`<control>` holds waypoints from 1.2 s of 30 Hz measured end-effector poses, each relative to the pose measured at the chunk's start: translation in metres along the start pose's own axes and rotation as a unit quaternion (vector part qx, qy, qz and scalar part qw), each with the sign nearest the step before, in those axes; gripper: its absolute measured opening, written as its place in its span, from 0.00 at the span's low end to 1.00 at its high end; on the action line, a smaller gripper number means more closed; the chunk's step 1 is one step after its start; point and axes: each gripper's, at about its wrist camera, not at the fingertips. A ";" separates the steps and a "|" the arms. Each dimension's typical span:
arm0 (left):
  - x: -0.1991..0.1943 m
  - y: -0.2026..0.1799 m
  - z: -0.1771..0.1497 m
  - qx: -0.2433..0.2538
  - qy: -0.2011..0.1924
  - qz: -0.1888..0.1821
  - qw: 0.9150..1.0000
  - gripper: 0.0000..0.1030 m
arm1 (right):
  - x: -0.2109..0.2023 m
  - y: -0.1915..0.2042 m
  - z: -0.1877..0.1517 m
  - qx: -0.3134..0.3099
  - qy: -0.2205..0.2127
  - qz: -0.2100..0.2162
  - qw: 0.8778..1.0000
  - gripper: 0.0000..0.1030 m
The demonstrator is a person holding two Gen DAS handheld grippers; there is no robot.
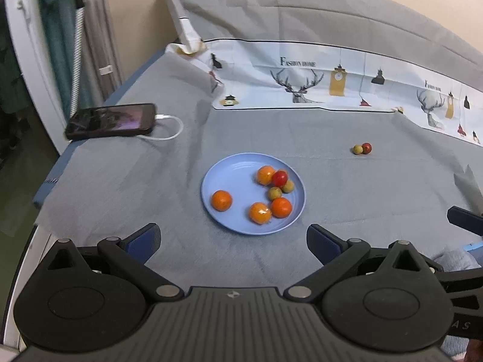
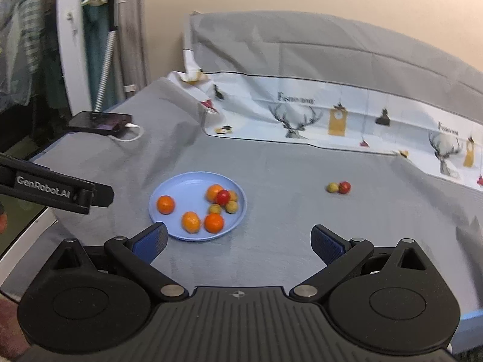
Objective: Organize fruits
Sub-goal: 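Withdraw both open tools from the plate, then grasp the yellow tomato with the left tool while the right tool grasps the red tomato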
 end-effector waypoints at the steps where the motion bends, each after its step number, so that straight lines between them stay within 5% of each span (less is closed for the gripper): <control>1: 0.004 -0.005 0.004 0.006 0.002 -0.001 1.000 1.00 | 0.003 -0.007 -0.001 0.007 0.001 -0.006 1.000 0.98; 7: 0.047 -0.052 0.033 0.057 0.017 -0.023 0.998 1.00 | 0.028 -0.065 -0.007 0.055 0.007 -0.067 0.996 0.99; 14: 0.143 -0.141 0.082 0.126 0.033 -0.078 0.988 1.00 | 0.091 -0.152 -0.024 0.103 0.033 -0.142 0.984 0.99; 20: 0.245 -0.230 0.123 0.218 0.025 -0.126 0.967 1.00 | 0.175 -0.216 -0.030 0.099 0.053 -0.194 0.975 0.99; 27: 0.351 -0.302 0.138 0.294 0.035 -0.150 0.943 0.98 | 0.255 -0.256 -0.026 0.099 0.054 -0.182 0.977 0.99; 29: 0.367 -0.310 0.140 0.309 0.037 -0.159 0.937 0.91 | 0.271 -0.260 -0.024 0.094 0.057 -0.173 0.979 0.99; 31: 0.383 -0.315 0.141 0.324 0.045 -0.174 0.929 0.69 | 0.285 -0.263 -0.023 0.089 0.058 -0.161 0.981 0.99; 33: 0.392 -0.313 0.141 0.328 0.058 -0.202 0.921 0.29 | 0.300 -0.263 -0.020 0.079 0.057 -0.143 0.985 0.99; 36: 0.390 -0.303 0.142 0.317 0.035 -0.207 0.925 0.27 | 0.318 -0.259 -0.014 0.061 0.050 -0.118 0.990 0.99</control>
Point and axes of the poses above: each gripper's, at about its wrist camera, not at the fingertips, and x roughly the way its jaws point, y to its left, z to its top, and after that the axes turned 2 degrees about z, right-handed
